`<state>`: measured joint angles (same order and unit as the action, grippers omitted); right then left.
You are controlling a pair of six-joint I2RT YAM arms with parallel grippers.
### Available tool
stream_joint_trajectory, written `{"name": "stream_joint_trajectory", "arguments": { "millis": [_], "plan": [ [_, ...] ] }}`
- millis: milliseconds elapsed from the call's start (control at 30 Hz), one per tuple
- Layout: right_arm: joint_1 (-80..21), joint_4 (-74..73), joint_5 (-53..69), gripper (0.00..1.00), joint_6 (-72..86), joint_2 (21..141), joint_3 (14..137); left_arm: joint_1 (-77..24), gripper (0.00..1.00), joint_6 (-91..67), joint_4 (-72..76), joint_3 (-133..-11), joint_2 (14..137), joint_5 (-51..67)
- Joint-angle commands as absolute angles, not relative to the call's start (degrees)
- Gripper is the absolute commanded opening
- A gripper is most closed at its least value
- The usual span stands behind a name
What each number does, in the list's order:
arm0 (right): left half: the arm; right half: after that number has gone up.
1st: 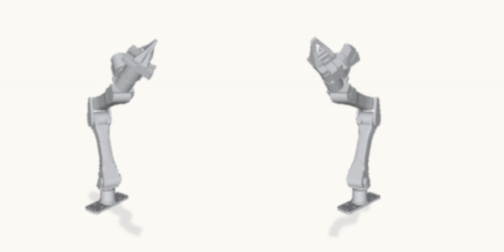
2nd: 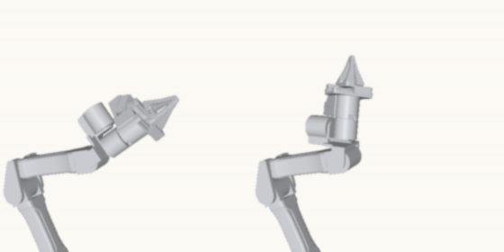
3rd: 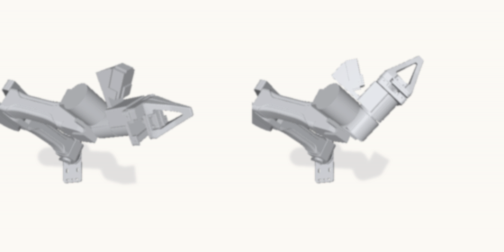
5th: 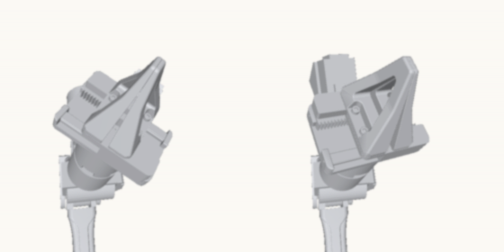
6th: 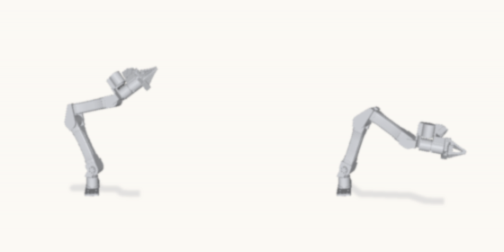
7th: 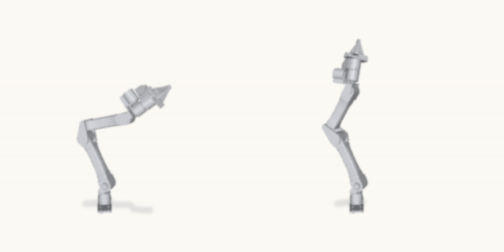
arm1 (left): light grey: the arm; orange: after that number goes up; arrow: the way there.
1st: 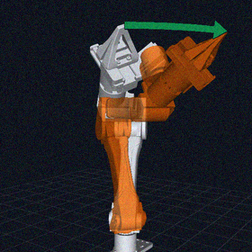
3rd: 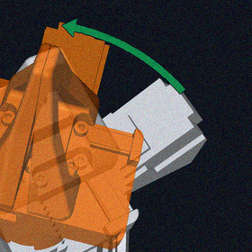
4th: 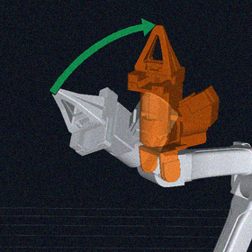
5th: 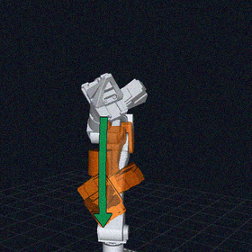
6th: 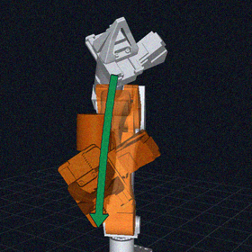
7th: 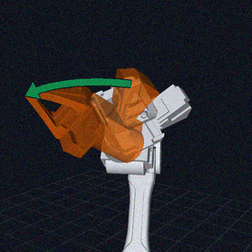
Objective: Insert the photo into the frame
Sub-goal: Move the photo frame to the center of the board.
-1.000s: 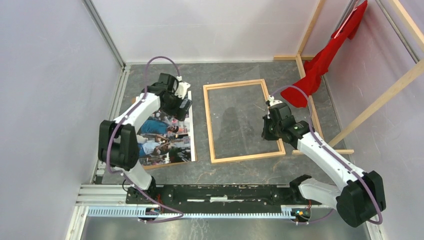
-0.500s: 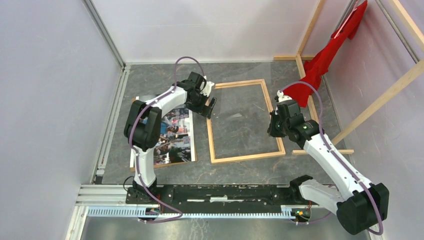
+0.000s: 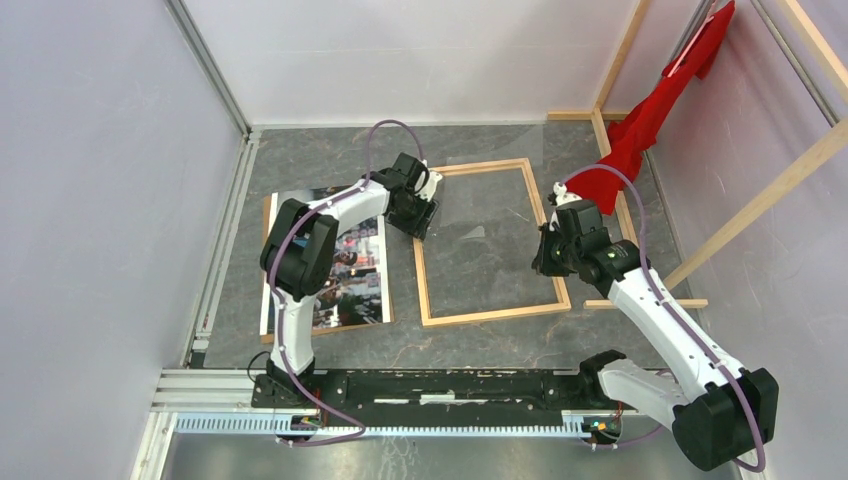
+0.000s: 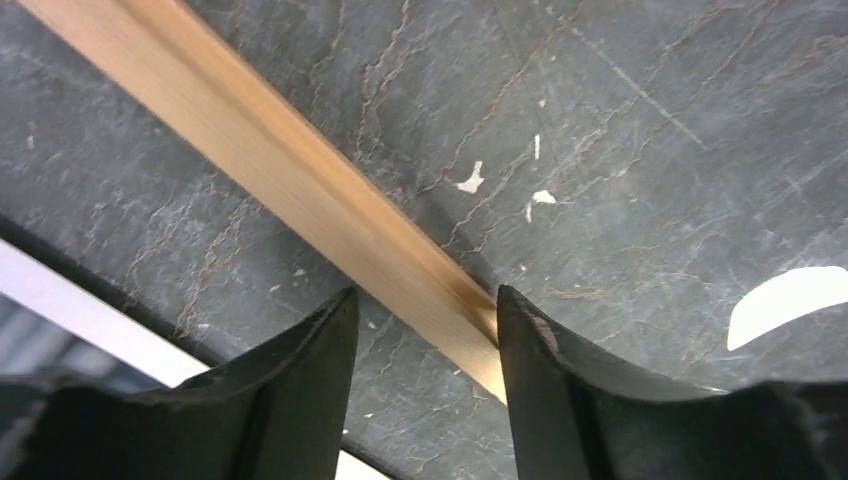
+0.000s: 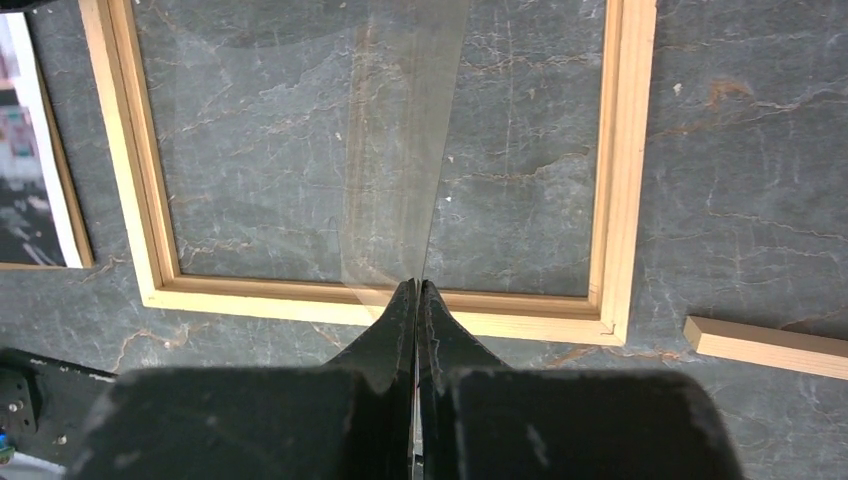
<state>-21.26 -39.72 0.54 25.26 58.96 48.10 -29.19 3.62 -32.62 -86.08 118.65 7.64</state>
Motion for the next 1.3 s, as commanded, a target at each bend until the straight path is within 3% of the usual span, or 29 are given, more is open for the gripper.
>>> {"name": "stream_joint_trajectory", "arguments": {
  "millis": [0, 133, 633, 700, 800, 900, 1067, 1267],
  "plan": [
    [-21.1, -36.9, 3.9, 0.00, 25.6, 58.5, 50.4, -29.1, 0.56, 7.6, -30.1, -80.7, 115.5, 0.3],
    [-21.0, -34.8, 8.5, 0.00, 26.5, 58.6, 49.3, -28.9, 0.47, 11.9, -28.6, -75.9, 113.3, -4.9],
    [-21.2, -27.3, 16.1, 0.00, 31.2, 58.0, 43.7, -25.1, 0.46, 16.1, -26.9, -68.4, 106.7, -9.0],
    [-21.1, -26.1, 17.2, 0.00, 31.8, 58.6, 43.2, -24.8, 0.55, 15.7, -27.8, -68.7, 105.6, -7.1],
    [-21.2, -25.1, 18.8, 0.00, 32.8, 59.4, 44.8, -24.4, 0.82, 14.3, -30.3, -70.6, 103.1, -1.5],
    [-21.2, -25.2, 19.5, 0.00, 33.3, 60.1, 48.3, -22.8, 0.94, 12.9, -33.8, -74.6, 100.4, 5.7],
    [-21.2, -23.0, 24.6, 0.00, 36.0, 61.8, 52.9, -16.2, 0.98, 11.6, -39.8, -82.1, 97.6, 14.3],
    [-22.5, -16.2, 30.5, 0.00, 42.2, 62.0, 55.7, -9.1, 0.95, 11.8, -38.3, -82.1, 96.2, 6.2]
  ]
}}
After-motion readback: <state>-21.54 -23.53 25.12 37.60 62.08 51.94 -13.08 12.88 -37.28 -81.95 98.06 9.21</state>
